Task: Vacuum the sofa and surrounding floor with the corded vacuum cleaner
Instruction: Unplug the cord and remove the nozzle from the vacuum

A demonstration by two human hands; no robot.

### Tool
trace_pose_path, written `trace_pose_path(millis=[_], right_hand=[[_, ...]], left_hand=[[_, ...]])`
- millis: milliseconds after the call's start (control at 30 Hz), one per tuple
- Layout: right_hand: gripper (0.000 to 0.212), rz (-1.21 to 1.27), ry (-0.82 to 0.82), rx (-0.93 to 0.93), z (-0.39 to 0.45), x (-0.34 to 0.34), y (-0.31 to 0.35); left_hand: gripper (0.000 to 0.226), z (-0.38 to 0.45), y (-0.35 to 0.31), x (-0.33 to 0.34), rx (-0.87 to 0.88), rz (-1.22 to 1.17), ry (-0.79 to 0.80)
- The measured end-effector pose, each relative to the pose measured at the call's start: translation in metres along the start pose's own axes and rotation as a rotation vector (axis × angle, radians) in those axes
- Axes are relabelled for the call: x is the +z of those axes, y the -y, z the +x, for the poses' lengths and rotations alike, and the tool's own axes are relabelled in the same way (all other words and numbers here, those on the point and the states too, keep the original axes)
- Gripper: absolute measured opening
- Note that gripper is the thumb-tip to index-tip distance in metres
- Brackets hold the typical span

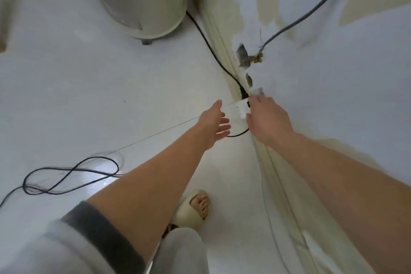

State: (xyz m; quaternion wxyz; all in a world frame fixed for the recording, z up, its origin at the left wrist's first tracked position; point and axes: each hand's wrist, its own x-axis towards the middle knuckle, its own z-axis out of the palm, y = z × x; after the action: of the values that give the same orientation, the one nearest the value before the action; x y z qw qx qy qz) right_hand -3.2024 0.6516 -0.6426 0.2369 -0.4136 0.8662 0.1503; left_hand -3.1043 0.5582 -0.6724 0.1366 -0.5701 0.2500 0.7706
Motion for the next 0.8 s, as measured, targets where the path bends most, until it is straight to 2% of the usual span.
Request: trace_pose_path(millis=[167, 333, 533, 667, 767, 800], right_hand=[[0.043, -0.434, 0.048, -0.166, 0.055, 0.036, -0.017], [0.037, -0.614, 0.121, -0.187, 0.078, 0.050, -0.026], [0.019, -0.656, 0.156, -0.284, 0.094, 0.047, -0.025], [0.022, -0.623, 0.232, -0.311, 0.092, 0.042, -0.031], [0.014, -0.563, 0.264, -0.328, 0.083, 0.032, -0.035], [0.017, -0.559, 0.272, -0.323, 0.077, 0.029, -0.038]], left_hand=[[0.083, 0.068, 0.009, 0.022, -0.066, -0.221, 0.081], [0.099, 0.095, 0.012, 0.042, -0.100, -0.244, 0.176], [0.107, 0.103, 0.005, 0.043, -0.134, -0.208, 0.289], [0.112, 0.112, 0.005, 0.037, -0.147, -0.229, 0.329], [0.112, 0.115, 0.005, 0.037, -0.144, -0.247, 0.312], [0.112, 0.114, 0.006, 0.040, -0.144, -0.254, 0.298]])
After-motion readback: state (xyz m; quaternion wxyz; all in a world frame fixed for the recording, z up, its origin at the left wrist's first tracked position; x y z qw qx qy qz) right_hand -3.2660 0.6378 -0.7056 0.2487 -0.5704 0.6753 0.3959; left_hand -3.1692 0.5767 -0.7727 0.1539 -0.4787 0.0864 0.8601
